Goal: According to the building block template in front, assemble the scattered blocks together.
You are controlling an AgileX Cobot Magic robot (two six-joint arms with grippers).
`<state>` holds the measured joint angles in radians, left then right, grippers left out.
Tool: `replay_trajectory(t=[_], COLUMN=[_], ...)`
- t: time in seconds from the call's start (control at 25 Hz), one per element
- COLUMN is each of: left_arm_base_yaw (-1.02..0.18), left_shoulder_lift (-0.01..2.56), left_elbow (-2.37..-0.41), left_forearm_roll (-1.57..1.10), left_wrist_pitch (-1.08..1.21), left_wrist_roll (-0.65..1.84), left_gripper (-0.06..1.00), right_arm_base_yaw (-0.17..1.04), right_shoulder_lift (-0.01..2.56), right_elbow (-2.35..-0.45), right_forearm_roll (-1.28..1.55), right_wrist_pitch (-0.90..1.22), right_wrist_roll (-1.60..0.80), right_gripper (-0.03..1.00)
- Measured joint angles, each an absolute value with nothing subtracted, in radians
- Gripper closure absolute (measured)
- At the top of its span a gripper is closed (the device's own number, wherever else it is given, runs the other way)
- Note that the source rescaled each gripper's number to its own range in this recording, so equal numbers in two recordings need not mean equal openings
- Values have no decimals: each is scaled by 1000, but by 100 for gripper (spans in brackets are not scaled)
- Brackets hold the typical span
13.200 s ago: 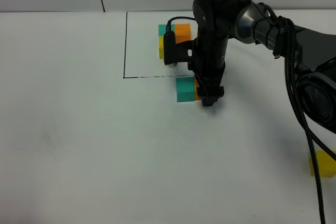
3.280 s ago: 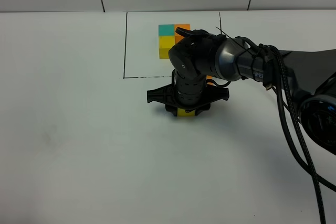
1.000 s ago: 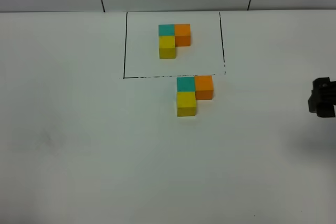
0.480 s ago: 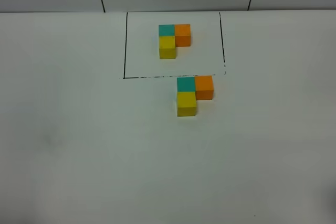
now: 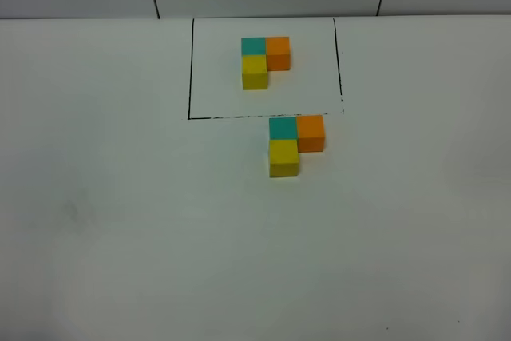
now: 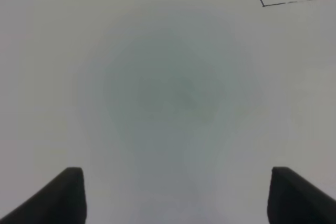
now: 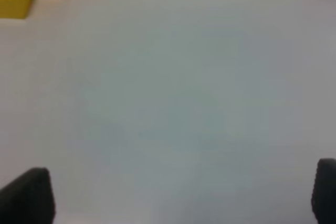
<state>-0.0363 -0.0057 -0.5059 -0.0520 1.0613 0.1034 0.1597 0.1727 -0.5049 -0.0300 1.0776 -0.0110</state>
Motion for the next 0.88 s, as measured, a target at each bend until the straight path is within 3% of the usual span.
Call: replay_trajectory(t=[0.32, 0.88], left_arm_base_yaw=[-36, -36], left_shoulder_lift=[-6, -6], left_elbow=[-506, -506], left_forearm_roll=[-52, -52], left_wrist_pitch=[1061, 1061], left_wrist_roll=[103, 103], left_gripper=[32, 32], right_arm_base_yaw=[160, 111], right_shoulder_lift=[13, 9], right_elbow=[-504, -504], right_forearm_roll=[14, 20], right_wrist_pitch=[1072, 1071], right_wrist_roll=[-49, -47], right_gripper=[-2, 3])
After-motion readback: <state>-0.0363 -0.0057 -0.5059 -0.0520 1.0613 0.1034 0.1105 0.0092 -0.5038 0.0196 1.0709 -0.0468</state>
